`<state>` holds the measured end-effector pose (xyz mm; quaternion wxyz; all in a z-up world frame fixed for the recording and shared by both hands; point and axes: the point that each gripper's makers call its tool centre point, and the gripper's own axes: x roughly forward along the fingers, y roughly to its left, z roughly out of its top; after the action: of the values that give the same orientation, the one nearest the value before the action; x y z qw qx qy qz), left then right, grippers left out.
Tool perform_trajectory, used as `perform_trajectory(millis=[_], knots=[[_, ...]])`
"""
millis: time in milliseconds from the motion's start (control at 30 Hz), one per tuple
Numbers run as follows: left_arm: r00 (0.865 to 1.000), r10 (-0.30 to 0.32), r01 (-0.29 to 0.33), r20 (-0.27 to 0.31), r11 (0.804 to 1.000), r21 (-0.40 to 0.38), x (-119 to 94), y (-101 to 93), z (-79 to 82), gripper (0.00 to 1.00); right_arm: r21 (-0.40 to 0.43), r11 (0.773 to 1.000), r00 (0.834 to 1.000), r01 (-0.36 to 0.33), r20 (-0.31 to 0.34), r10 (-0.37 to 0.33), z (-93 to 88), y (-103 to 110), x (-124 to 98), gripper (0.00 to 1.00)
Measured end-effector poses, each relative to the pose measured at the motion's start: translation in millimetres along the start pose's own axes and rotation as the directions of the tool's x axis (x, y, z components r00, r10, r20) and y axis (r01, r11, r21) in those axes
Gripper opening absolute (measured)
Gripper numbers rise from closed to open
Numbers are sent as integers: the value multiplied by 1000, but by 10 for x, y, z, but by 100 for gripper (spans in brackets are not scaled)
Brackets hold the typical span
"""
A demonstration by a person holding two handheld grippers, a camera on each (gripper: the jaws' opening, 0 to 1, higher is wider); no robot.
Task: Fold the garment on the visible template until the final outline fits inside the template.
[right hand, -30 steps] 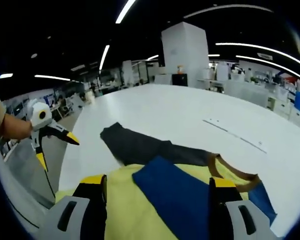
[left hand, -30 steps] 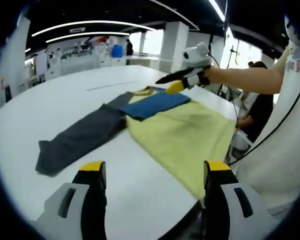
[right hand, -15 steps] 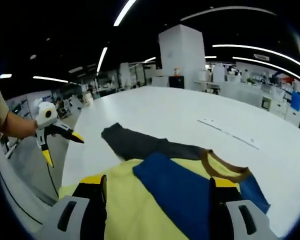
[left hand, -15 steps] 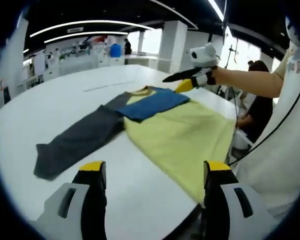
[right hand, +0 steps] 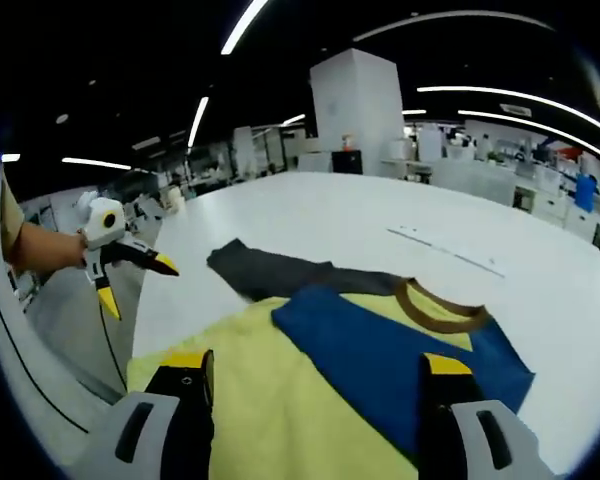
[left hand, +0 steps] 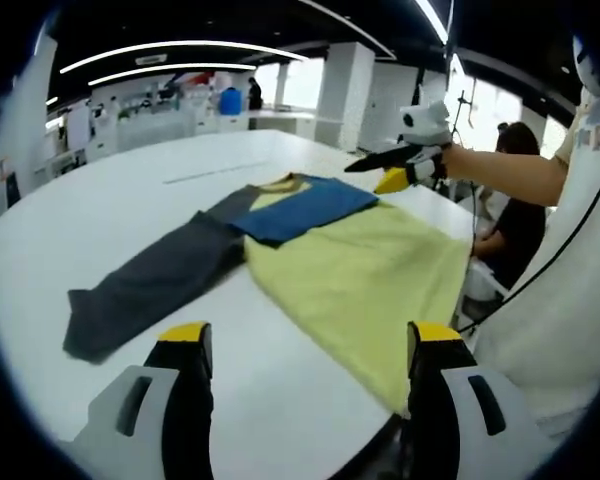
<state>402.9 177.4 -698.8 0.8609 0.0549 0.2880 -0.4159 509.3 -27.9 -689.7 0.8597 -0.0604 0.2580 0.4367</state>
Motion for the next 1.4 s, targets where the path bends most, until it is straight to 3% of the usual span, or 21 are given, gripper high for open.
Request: perform_trajectory(millis=[367,833,1400], knots=[[1000,1,-1,4,1000,-4,40,0,28,77,6,1000,1000,10,-13,-10,-161,58,-194,82],[999,43,-43,4,999,-12,18,154,4,77,6,1000,1000,16,-12,-16,-303,123,-436,81],[990,139,-139,-6,990,-10,-97,618,39,76,6,999,999,32,-26,-32,-414,134,-620,81]])
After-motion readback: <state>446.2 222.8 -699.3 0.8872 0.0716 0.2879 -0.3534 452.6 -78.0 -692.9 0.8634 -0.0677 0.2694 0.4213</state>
